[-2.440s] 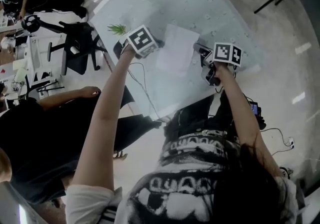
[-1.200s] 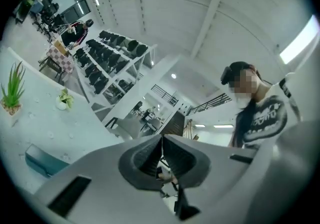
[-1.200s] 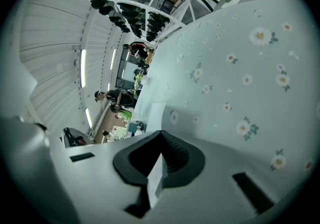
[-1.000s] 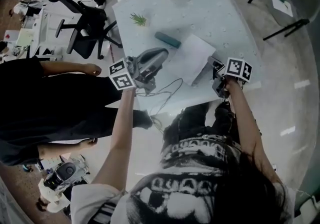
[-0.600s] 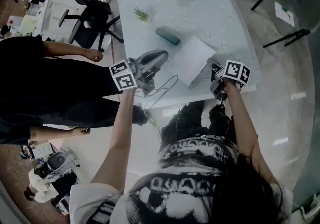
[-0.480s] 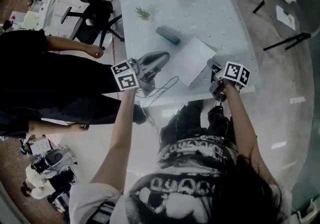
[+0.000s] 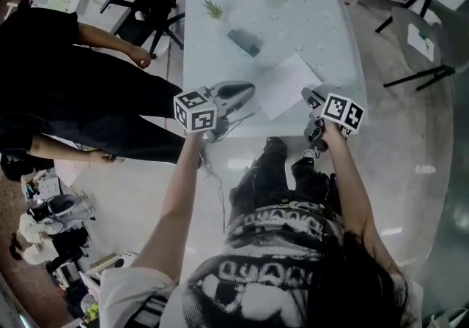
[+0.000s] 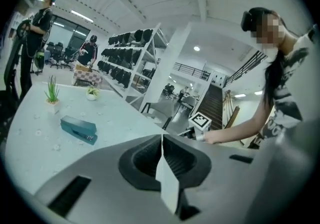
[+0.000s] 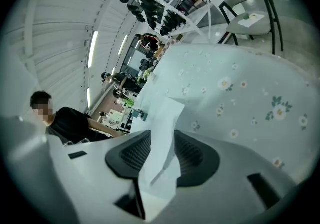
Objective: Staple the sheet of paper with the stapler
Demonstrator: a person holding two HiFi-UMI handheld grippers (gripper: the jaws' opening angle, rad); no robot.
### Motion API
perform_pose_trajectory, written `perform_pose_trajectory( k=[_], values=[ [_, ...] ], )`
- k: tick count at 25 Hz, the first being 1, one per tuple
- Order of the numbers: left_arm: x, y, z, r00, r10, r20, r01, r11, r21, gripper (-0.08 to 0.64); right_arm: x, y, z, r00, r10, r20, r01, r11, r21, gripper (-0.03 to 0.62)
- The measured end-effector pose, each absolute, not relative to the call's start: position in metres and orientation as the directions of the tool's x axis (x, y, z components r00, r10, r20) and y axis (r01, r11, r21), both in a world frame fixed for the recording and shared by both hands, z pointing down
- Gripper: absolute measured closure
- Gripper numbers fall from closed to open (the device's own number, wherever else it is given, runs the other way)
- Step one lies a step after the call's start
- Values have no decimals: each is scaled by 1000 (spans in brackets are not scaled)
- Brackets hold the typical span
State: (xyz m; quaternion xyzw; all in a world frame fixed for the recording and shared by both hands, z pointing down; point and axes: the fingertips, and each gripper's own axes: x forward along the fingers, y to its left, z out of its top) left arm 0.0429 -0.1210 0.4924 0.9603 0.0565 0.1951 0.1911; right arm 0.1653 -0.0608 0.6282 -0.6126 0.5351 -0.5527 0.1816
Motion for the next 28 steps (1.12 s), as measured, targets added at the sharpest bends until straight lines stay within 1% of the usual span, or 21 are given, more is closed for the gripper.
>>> perform_pose_trajectory(
  k=[2,3,7,9,11,13,16,19,25,28],
  values=[
    [39,-109,502,898,146,416,-11,-936,352,551,164,-49,630,-189,-838,512,-493,-370,-787,447],
    [38,-104,506,890,127,438,-32,-941,337,551,164,-44,630,-191,-829,526,-517,-371,-771,446],
    [37,-87,513,879,52,474,-107,-948,301,551,165,-24,629,-191,-799,570,-623,-351,-700,436],
    [33,-78,521,864,22,502,-135,-953,273,551,157,-17,626,-207,-796,569,-650,-323,-688,460],
    [26,-68,530,845,5,535,-151,-957,247,551,147,-13,621,-227,-800,556,-663,-292,-690,467],
    [19,-58,536,837,-1,547,-167,-953,254,551,137,-11,614,-237,-804,545,-681,-262,-683,492],
    [10,-48,538,848,-36,529,-217,-934,284,551,125,-10,603,-256,-808,530,-722,-205,-661,524],
    [0,-41,540,842,-79,534,-258,-928,269,551,109,-7,591,-283,-814,507,-738,-153,-657,554],
    [-37,-23,544,841,-125,526,-303,-914,268,551,67,11,585,-306,-818,486,-754,-103,-649,593],
    [-56,-14,542,847,-144,512,-322,-905,278,551,48,22,583,-309,-812,496,-779,-82,-621,597]
  ],
)
